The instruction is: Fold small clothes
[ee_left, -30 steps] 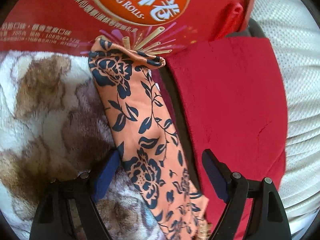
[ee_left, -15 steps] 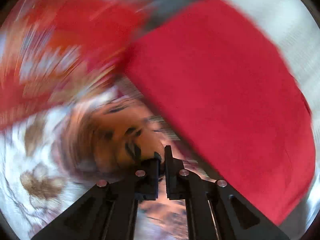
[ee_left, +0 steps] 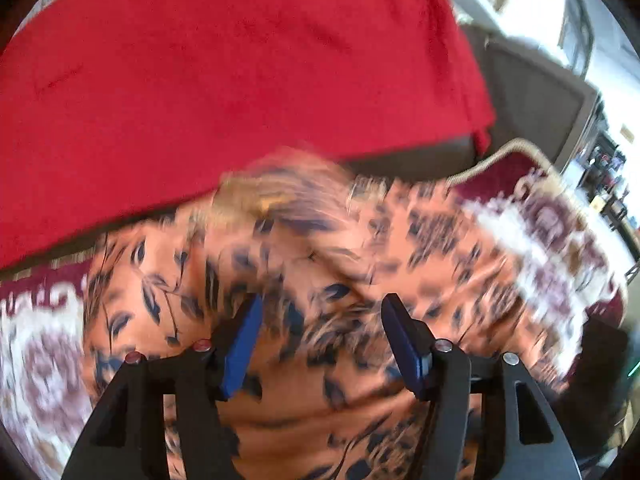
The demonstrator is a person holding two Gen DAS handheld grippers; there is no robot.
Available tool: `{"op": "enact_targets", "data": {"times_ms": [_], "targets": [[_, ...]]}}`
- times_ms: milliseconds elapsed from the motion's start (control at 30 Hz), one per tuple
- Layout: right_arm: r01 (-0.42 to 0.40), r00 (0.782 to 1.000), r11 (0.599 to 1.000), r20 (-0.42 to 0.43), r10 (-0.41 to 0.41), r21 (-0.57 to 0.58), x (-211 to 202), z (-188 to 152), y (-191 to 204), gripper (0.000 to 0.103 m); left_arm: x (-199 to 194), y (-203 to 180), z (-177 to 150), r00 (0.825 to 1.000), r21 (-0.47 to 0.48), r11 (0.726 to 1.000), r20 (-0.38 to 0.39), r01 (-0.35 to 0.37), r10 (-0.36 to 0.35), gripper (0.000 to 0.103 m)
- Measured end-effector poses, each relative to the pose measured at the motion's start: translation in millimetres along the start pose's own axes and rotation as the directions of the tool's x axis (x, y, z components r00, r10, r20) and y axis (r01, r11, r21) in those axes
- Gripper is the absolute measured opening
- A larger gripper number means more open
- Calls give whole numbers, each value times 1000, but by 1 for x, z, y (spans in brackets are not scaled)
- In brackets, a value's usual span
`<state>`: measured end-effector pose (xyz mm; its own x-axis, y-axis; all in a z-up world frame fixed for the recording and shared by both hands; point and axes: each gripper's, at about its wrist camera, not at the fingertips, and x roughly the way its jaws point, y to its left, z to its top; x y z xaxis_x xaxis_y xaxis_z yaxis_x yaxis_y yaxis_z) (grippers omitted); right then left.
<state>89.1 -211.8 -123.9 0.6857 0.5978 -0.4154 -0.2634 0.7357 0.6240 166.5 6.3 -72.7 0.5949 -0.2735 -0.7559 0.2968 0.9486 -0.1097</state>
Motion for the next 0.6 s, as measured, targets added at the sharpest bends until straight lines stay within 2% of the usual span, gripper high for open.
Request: {"op": "enact_targets", "data": {"times_ms": [67,100,167,200,300,333,400,433,467,500,567,600], "targets": [[-1,999,1000,-32,2,20,-3,4,0,90,-15,16,-13,1000,-58,998,10,3,-2,64],[-13,999,999,-36,14,36,-8,6,0,90,-28,35,-21,999,-117,993,40,18,-14,65],[-8,1000,999,-25,10,51,-20,14,1,91,-52,59,-27,996,-197,980,86,22,-5,76],[9,1000,999,-22,-7,52,-25,20,2,92,-64,74,-33,994,-239,971,107,14,12,77],[-20,1000,994,-11,21,110,-31,48,4,91,-90,123,-56,982,-387,922,174,6,66,79],[6,1000,994,-13,-5,106,-29,62,9,91,-93,133,-64,979,-424,906,185,2,84,79],[141,990,989,-27,-140,42,-17,88,26,91,-95,154,-84,971,-492,870,206,-2,118,79],[193,979,981,-59,-193,-2,-6,98,37,91,-95,162,-89,970,-513,858,208,-4,128,79],[253,956,964,-130,-262,-84,18,109,54,91,-97,170,-96,968,-534,845,211,-2,135,79],[296,934,943,-160,-319,-153,36,116,70,91,-99,180,-104,966,-558,830,219,8,138,79],[373,884,871,-164,-439,-321,74,120,107,91,-96,188,-112,962,-576,817,232,19,141,79],[380,852,815,-178,-493,-437,103,119,129,90,-98,192,-117,958,-579,815,244,20,150,79]]}}
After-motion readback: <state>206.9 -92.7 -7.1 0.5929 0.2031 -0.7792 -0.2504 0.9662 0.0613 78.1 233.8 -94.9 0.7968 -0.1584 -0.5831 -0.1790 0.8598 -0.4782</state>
